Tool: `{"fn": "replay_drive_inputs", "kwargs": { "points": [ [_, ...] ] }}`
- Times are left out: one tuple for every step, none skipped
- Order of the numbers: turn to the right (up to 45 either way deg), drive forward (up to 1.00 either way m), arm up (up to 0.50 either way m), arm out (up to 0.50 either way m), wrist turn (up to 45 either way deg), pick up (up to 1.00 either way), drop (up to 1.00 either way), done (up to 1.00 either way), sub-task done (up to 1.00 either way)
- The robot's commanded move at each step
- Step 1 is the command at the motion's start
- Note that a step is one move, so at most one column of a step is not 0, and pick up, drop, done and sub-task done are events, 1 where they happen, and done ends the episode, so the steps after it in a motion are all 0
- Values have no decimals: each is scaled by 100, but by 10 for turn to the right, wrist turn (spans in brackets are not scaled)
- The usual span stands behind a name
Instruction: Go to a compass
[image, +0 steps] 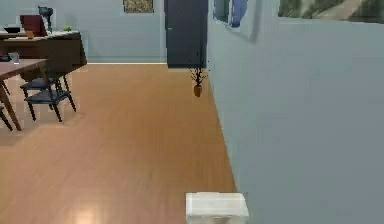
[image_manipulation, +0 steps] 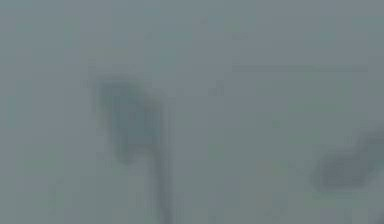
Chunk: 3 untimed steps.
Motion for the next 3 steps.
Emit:
{"fn": "replay_drive_inputs", "kwargs": {
  "points": [
    [-450,0,0,0,0,0,0,0,0],
    [-450,0,0,0,0,0,0,0,0],
    [0,10,0,0,0,0,0,0,0]
  ]
}}
